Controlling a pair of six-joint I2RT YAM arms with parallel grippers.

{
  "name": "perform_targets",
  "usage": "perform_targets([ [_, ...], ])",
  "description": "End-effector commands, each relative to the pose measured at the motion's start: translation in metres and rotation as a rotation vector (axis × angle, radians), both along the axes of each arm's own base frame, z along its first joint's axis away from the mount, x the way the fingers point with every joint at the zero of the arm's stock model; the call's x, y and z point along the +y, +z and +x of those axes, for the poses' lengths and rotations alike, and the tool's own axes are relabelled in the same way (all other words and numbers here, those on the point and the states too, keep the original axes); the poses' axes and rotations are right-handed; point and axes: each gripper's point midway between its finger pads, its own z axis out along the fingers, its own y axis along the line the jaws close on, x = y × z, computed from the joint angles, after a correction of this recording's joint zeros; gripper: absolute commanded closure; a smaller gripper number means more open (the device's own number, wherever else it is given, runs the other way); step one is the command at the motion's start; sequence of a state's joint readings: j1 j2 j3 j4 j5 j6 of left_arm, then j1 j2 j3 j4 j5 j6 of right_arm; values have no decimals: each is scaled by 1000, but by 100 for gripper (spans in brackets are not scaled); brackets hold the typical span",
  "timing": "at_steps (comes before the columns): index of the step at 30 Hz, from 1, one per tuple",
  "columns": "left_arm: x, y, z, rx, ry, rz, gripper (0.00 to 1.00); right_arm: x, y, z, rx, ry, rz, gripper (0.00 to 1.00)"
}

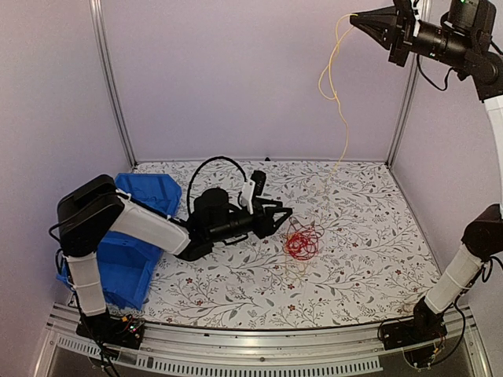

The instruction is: Untangle the cables

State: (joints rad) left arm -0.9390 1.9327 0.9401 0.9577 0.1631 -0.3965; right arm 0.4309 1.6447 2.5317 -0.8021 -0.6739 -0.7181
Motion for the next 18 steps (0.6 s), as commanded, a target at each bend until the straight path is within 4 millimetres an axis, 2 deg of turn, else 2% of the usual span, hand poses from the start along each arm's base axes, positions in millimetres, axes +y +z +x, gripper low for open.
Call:
perform_targets([
  [1,20,48,10,-91,111,-43,51,0,-6,15,21,-41,-3,100],
  [6,22,107,1,-253,146,-72,42,5,-21,20,70,-24,-15,100],
  [9,7,131,-8,-309,91,-65,40,7,-27,25,96,-24,-14,100],
  [12,-16,140,-17,-329,7,-51,40,9,-32,28,120,-23,-12,100],
  [18,-55,131,-20,-367,-31,5,38,11,-36,26,148,2,-8,100],
])
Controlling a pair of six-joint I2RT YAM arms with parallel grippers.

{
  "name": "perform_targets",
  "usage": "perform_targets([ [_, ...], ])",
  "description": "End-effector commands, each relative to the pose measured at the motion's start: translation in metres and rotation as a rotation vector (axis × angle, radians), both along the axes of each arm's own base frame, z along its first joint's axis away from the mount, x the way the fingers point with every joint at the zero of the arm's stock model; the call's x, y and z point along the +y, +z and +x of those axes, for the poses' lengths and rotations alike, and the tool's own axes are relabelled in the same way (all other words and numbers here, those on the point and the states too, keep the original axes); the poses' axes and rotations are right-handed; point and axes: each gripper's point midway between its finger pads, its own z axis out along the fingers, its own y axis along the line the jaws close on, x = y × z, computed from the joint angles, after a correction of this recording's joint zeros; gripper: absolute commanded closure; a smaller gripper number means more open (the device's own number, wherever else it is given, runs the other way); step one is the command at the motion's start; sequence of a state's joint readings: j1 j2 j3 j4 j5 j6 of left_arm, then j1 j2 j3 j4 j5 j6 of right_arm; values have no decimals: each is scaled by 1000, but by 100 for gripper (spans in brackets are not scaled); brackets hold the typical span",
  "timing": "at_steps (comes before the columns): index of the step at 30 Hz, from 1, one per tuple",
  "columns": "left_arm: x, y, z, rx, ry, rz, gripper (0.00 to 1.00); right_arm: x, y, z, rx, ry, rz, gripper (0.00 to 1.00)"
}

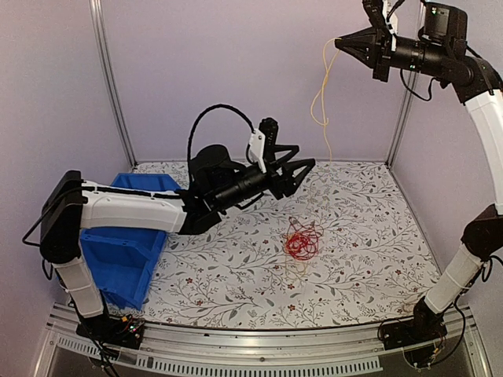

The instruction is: Untangle the cables

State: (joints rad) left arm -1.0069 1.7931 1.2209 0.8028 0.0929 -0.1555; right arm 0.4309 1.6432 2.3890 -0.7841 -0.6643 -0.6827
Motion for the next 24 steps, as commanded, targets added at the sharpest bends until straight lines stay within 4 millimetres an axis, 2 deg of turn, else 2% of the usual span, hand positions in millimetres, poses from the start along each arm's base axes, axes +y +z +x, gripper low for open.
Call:
perform_targets([
  [1,-36,-37,-6,-17,-42,136,37,-1,7,-4,5,9,28,100],
  [7,-61,-49,-6,-41,-92,156,37,-1,3,-6,18,15,25,100],
  [10,-70,-53,-8,-45,-129,161,45,-1,1,-6,24,16,22,100],
  [12,-73,-53,-8,-51,-140,162,56,-1,-1,-6,28,16,21,100],
  [15,-72,-51,-8,-60,-141,158,82,-1,-2,-4,30,9,18,100],
  [18,-59,-35,-8,-80,-108,120,100,-2,-9,3,39,-17,10,100],
  [21,-37,-16,-4,-95,-37,105,100,-5,-28,21,70,-77,-11,100],
  [24,-4,14,4,-104,43,73,100,-16,-45,32,111,-106,-11,100],
])
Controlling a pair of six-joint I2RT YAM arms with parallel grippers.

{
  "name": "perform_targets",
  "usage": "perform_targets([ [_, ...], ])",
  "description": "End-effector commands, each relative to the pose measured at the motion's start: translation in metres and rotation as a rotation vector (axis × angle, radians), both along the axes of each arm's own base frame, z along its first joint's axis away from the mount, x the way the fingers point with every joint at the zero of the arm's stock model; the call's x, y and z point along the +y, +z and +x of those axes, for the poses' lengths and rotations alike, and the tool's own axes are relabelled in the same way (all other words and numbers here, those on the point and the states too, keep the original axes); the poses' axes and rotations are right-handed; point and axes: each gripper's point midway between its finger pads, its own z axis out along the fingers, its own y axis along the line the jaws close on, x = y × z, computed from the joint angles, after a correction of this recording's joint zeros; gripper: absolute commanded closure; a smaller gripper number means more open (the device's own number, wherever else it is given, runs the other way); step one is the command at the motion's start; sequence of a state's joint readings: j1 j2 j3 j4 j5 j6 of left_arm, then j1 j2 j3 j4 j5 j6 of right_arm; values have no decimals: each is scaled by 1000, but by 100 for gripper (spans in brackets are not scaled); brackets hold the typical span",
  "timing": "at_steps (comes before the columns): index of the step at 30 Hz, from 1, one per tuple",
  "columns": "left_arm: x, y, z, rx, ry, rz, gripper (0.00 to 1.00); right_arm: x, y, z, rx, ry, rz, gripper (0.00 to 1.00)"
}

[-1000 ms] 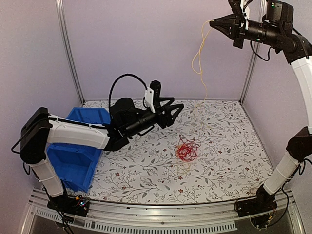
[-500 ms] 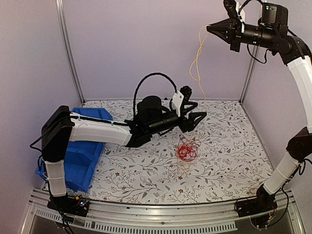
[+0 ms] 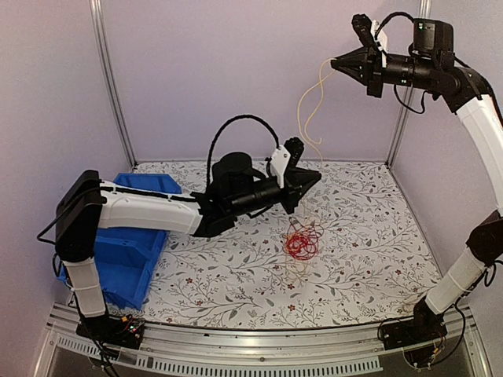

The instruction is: Untangle the cables

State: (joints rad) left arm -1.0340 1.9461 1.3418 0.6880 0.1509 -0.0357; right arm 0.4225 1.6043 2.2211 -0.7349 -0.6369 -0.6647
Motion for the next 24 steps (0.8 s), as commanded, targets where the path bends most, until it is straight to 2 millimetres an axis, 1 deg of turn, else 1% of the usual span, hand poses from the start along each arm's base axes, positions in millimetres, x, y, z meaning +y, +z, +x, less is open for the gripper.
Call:
perform_targets([
  [1,57,80,7,-75,130,-126,100,-21,-15,16,43,-80,16,100],
  [4,99,115,14,-92,212,-164,100,-26,-46,24,101,-108,6,100],
  [6,126,138,13,-102,248,-177,100,-25,-74,26,149,-108,-7,100],
  [7,138,147,11,-105,262,-182,100,-22,-93,27,187,-93,-15,100],
  [9,167,162,14,-99,322,-191,100,-16,-124,21,273,-41,-13,100],
  [10,181,168,15,-91,345,-195,100,-10,-143,15,335,8,-9,98],
  [11,198,177,14,-88,368,-206,100,-3,-154,7,395,60,7,94],
  [12,209,180,15,-78,389,-201,100,7,-161,-6,451,133,23,90],
  [15,245,185,15,-65,460,-185,100,31,-188,-31,544,236,-7,76],
  [16,256,187,14,-64,486,-182,100,37,-195,-38,549,268,-29,71],
  [18,276,189,13,-58,538,-163,100,42,-203,-44,577,313,-40,66],
  [20,296,191,12,-58,592,-144,100,43,-215,-47,614,326,-45,59],
  [22,314,194,10,-59,643,-125,100,41,-229,-49,633,323,-61,56],
  [24,334,199,8,-63,709,-102,100,38,-251,-47,647,293,-91,55],
])
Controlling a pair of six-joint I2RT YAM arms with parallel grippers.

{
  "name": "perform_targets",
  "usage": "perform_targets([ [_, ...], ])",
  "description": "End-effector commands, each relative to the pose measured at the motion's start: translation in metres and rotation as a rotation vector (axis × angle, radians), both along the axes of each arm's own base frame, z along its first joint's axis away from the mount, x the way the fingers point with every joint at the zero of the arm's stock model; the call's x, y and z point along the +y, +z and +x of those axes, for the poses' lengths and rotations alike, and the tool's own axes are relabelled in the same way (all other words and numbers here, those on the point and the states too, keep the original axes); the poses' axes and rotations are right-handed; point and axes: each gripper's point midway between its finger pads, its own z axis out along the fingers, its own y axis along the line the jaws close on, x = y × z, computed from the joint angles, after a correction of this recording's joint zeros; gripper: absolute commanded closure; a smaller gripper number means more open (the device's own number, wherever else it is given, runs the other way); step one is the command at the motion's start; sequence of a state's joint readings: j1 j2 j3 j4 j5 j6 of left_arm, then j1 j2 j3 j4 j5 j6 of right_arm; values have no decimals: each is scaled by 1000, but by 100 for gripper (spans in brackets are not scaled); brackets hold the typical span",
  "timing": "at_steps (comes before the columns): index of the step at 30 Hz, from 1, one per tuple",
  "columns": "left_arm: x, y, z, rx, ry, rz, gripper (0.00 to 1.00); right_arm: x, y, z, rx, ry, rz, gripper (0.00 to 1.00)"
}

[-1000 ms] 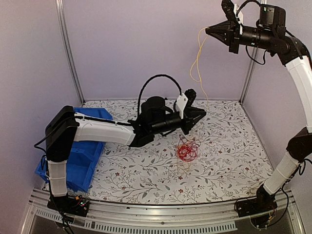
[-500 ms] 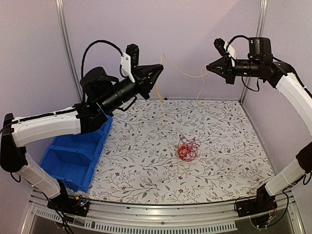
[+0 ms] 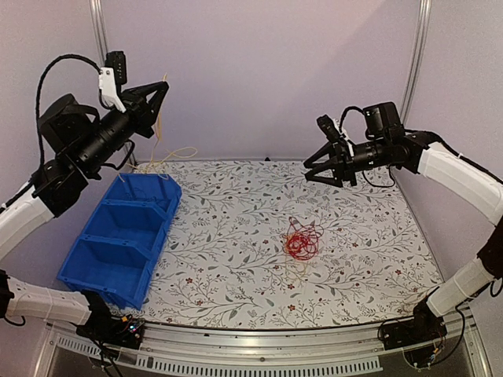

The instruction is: Untangle the cables

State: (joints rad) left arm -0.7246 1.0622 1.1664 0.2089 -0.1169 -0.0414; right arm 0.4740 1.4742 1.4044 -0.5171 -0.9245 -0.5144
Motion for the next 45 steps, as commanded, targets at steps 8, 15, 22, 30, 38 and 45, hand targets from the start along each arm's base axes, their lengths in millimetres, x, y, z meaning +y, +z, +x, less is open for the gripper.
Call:
perform_targets([
  [8,99,-27,1,169,344,123,100,-27,-126,-14,89,-60,-155,52],
  [15,126,-71,8,264,425,155,100,-39,-146,-9,89,-108,-178,51],
  [22,155,-129,28,395,484,178,100,-41,-157,-7,85,-114,-206,51],
  [30,206,-180,30,509,612,150,100,-43,-163,-6,76,-118,-221,51],
  [38,195,-129,23,384,507,154,100,-42,-170,-4,91,-113,-232,51],
  [45,199,-73,15,308,533,144,100,-42,-173,-3,102,-111,-244,51],
])
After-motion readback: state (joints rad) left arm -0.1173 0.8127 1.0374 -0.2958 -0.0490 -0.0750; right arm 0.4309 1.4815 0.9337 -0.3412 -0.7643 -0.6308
